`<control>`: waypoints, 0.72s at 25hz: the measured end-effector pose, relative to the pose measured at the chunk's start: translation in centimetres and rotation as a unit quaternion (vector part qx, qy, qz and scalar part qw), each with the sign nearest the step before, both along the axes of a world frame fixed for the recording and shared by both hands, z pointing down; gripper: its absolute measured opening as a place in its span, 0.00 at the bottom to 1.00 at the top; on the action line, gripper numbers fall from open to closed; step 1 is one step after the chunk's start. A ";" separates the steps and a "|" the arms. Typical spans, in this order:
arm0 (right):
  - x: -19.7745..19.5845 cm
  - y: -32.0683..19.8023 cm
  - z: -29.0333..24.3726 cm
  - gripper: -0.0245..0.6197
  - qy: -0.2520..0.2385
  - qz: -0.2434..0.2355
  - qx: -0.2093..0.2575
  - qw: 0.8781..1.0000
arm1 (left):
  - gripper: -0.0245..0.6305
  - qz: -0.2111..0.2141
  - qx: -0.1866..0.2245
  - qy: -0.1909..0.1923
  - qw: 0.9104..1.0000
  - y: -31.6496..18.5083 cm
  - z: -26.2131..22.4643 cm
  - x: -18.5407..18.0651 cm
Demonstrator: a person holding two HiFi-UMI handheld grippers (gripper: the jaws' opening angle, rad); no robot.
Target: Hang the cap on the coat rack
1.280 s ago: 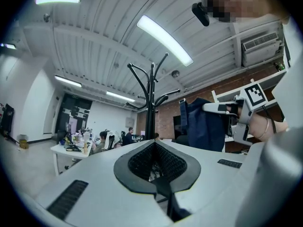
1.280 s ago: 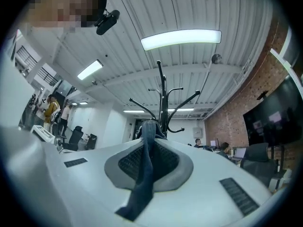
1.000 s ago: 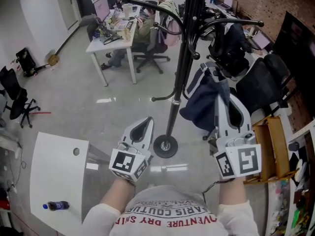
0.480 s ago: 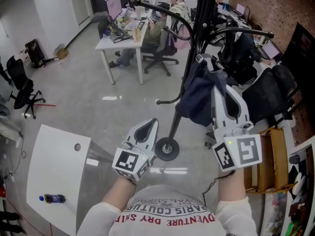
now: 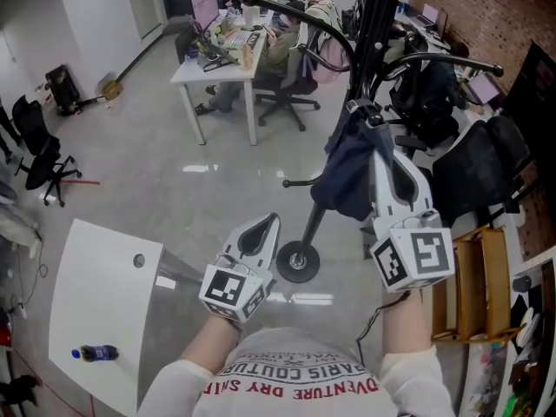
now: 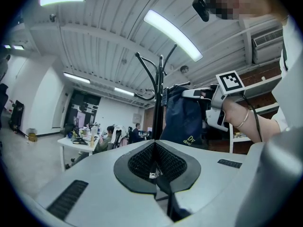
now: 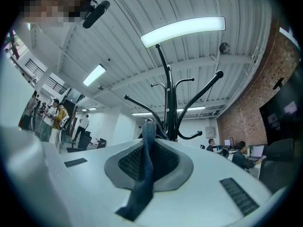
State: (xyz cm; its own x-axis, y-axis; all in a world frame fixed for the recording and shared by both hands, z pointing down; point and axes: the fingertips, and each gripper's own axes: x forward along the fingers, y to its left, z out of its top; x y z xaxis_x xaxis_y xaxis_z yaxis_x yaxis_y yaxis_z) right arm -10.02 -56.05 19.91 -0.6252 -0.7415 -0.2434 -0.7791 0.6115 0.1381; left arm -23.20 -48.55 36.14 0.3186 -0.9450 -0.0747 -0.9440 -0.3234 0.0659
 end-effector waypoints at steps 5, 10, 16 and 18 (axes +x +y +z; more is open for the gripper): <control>0.6 -1.6 1.6 0.08 -0.007 0.012 -0.016 1.000 | 0.04 0.001 -0.011 -0.001 1.000 -0.9 1.1 -0.2; 1.1 -2.1 3.3 0.08 -0.011 0.017 -0.023 1.000 | 0.04 0.006 -0.016 -0.004 1.000 -1.5 1.8 0.1; 1.2 -2.3 4.6 0.08 -0.038 0.009 -0.039 0.998 | 0.04 0.017 -0.012 -0.007 1.000 -2.2 1.3 -0.1; 1.4 -2.2 4.6 0.08 -0.040 0.013 -0.039 0.998 | 0.04 0.022 -0.009 -0.010 1.000 -2.4 0.9 0.0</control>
State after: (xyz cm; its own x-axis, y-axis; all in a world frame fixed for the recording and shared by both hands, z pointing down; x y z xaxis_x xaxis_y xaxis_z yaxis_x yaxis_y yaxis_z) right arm -8.62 -58.30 24.56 -0.5864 -0.7760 -0.2323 -0.8016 0.5973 0.0282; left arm -23.23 -50.97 37.04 0.3615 -0.9309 -0.0516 -0.9298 -0.3641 0.0533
